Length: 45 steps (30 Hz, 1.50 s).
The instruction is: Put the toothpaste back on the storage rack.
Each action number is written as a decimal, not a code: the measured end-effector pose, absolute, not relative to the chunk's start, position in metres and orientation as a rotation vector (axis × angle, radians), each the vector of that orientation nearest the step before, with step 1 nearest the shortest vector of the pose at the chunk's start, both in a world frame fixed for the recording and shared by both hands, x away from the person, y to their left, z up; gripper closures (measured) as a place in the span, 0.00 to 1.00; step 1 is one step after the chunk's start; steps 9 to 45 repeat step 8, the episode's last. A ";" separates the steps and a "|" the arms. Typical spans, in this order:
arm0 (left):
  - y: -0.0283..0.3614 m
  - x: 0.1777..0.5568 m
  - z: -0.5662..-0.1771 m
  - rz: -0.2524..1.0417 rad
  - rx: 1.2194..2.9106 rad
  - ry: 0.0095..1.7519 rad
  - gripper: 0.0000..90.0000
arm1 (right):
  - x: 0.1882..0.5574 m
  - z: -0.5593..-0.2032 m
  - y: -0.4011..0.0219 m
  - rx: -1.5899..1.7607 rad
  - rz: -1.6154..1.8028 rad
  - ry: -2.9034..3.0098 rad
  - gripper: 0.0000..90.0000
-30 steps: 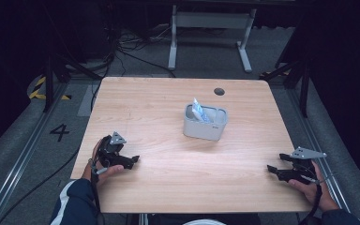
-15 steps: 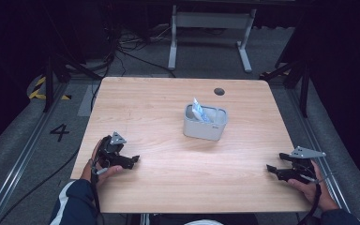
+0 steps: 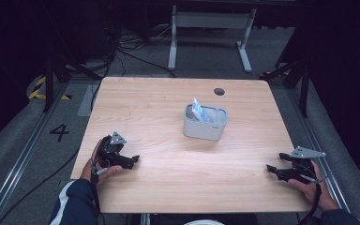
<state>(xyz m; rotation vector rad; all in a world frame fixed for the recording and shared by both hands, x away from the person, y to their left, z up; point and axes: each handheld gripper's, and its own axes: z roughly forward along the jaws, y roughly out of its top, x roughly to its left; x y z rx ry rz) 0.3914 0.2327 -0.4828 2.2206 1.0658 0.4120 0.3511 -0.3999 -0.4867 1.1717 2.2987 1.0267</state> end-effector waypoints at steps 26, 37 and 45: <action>0.233 0.391 -0.483 0.412 2.221 1.066 0.00 | 0.351 -0.487 -0.400 1.171 1.028 2.298 0.22; 0.233 0.391 -0.483 0.412 2.221 1.066 0.00 | 0.351 -0.487 -0.400 1.171 1.028 2.298 0.22; 0.233 0.391 -0.483 0.412 2.221 1.066 0.00 | 0.351 -0.487 -0.400 1.171 1.028 2.298 0.22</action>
